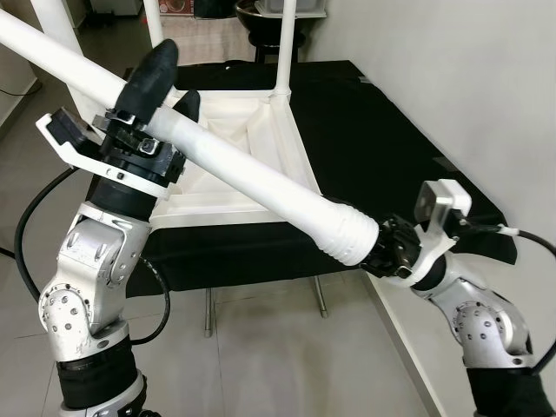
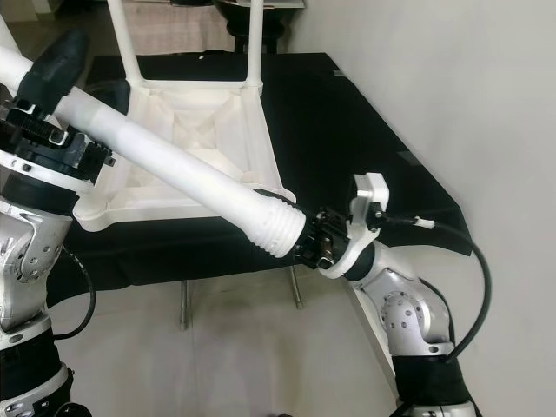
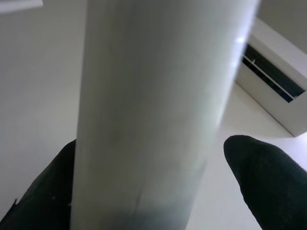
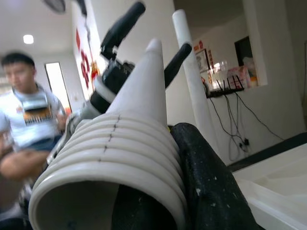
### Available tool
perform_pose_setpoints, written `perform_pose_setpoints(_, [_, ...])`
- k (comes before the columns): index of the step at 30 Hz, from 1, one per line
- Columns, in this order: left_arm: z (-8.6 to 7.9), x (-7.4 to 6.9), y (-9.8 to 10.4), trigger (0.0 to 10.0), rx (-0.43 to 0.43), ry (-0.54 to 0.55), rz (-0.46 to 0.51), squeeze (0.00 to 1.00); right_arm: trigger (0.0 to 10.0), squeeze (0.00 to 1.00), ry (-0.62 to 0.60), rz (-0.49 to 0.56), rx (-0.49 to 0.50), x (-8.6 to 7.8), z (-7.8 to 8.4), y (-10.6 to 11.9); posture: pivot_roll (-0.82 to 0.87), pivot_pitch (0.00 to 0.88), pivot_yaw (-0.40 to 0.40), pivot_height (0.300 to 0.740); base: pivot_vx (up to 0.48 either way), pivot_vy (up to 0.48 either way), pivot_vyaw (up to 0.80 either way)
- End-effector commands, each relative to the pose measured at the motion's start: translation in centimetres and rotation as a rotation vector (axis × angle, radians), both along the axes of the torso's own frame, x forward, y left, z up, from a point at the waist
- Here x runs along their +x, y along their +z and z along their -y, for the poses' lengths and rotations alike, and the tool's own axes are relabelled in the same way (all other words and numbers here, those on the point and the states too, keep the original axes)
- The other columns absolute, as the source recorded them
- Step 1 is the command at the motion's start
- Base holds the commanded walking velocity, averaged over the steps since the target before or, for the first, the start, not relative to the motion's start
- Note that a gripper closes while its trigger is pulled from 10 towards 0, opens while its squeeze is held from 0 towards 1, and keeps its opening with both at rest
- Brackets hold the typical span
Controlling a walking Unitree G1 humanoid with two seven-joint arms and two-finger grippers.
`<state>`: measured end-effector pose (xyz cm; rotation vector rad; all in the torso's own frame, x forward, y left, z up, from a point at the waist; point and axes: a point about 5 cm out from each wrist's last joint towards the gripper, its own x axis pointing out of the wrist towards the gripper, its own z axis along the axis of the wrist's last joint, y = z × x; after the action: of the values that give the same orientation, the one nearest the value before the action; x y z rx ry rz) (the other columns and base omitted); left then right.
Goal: Building children table
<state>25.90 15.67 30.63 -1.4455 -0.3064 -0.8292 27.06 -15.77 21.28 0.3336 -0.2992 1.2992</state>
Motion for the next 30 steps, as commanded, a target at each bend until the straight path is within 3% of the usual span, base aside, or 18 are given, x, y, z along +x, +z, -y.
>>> perform_pose_setpoints(1, [1.1, -1.4, 1.0, 10.0, 0.033, -0.084, 0.106, 0.00, 10.0, 0.00, 0.006, -0.069, -0.116, 0.0, -0.4, -2.0, -0.13, 0.090, -0.038, 0.740, 0.000, 0.000, 0.00])
perform_pose_setpoints(11, [1.5, -2.2, 0.5, 10.0, 0.118, -0.084, 0.126, 0.00, 10.0, 0.00, 0.054, -0.050, -0.129, -0.2, -0.8, -1.6, -0.11, 0.089, -0.038, 0.740, 0.000, 0.000, 0.00])
perform_pose_setpoints(19, [1.5, -2.5, 0.8, 10.0, 0.122, -0.067, 0.154, 0.00, 10.0, 0.00, 0.094, -0.036, -0.147, -0.4, -0.9, -1.5, -0.11, 0.090, -0.046, 0.740, 0.000, 0.000, 0.00])
perform_pose_setpoints(20, [1.5, -2.5, 0.9, 5.6, 0.112, -0.057, 0.160, 0.00, 10.0, 0.00, 0.085, -0.039, -0.139, -0.3, -0.9, -1.4, -0.11, 0.089, -0.050, 0.740, 0.000, 0.000, 0.00])
perform_pose_setpoints(23, [1.4, -2.5, 0.9, 5.6, 0.106, -0.051, 0.164, 0.00, 10.0, 0.00, 0.079, -0.041, -0.133, -0.2, -0.9, -1.4, -0.11, 0.089, -0.050, 0.740, 0.000, 0.000, 0.00])
perform_pose_setpoints(24, [1.3, -2.7, 1.0, 0.0, 0.100, -0.047, 0.178, 0.00, 10.0, 0.00, 0.077, -0.045, -0.115, -0.1, -0.9, -1.3, -0.11, 0.089, -0.051, 0.740, 0.000, 0.000, 0.00])
perform_pose_setpoints(26, [1.3, -3.5, 1.4, 0.0, 0.103, -0.061, 0.243, 0.00, 10.0, 0.00, 0.099, -0.055, -0.085, -0.3, -1.4, -1.2, -0.11, 0.088, -0.054, 0.740, 0.000, 0.000, 0.00])
perform_pose_setpoints(30, [1.3, -3.9, 1.6, 0.0, 0.107, -0.073, 0.268, 0.00, 10.0, 0.00, 0.113, -0.052, -0.081, -0.4, -1.9, -1.1, -0.11, 0.088, -0.054, 0.740, 0.000, 0.000, 0.00])
